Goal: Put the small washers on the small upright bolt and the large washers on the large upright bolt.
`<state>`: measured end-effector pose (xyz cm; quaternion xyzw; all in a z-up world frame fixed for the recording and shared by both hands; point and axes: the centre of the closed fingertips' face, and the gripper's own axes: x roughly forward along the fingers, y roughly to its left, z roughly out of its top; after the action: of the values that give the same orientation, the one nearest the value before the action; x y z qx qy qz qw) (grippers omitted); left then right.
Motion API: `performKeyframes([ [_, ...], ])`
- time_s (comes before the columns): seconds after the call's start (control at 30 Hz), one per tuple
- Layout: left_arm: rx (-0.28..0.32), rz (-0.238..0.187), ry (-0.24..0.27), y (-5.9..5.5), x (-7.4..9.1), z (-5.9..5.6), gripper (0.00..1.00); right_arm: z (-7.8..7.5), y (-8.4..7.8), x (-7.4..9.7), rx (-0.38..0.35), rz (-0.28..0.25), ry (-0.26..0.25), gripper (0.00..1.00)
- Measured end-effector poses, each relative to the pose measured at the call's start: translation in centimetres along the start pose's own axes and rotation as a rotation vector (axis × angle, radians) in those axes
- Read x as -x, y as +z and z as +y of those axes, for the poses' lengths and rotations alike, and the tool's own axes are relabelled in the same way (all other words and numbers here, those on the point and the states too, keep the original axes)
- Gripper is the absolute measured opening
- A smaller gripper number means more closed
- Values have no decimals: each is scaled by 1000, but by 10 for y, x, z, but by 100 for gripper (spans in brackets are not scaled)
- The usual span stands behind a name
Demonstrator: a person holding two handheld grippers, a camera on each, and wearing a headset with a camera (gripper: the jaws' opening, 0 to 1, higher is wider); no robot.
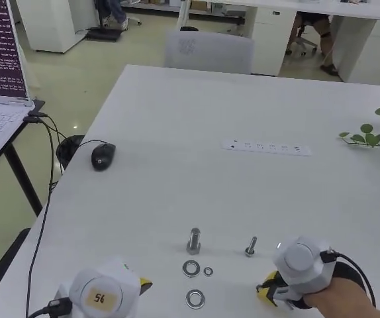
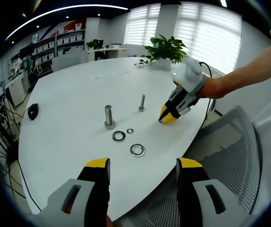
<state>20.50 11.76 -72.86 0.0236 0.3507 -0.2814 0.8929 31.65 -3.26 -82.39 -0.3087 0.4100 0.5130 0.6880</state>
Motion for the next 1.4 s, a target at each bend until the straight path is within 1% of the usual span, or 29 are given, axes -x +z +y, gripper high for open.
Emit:
performKeyframes([
  [0.27, 7, -2, 8, 0, 1, 3, 56, 5, 6, -1, -17, -34, 17, 13],
  [0.47, 10, -1, 6, -2, 2, 1, 56, 3, 6, 2, -63, -62, 18, 13],
  [0.67, 14, -1, 7, -4, 2, 2, 56, -6, 11, 14, -72, -88, -2, 13],
  [0.8, 12, -1, 7, -3, 2, 3, 56, -17, 15, 23, -70, -104, -24, 13],
  [0.97, 13, -6, 9, -1, 2, 4, 56, -33, 29, 42, -35, -133, -66, 13],
  [1.1, 12, -6, 7, -1, 1, 4, 56, -46, 42, 52, -13, -139, -81, 13],
  [1.27, 6, -5, 5, 0, 0, 3, 56, -57, 58, 55, 21, -132, -81, 13],
  [1.33, 6, -6, 5, 0, 0, 3, 56, -58, 63, 53, 39, -116, -68, 13],
  [1.4, 7, -6, 6, 0, 0, 3, 56, -60, 67, 49, 71, -96, -69, 13],
])
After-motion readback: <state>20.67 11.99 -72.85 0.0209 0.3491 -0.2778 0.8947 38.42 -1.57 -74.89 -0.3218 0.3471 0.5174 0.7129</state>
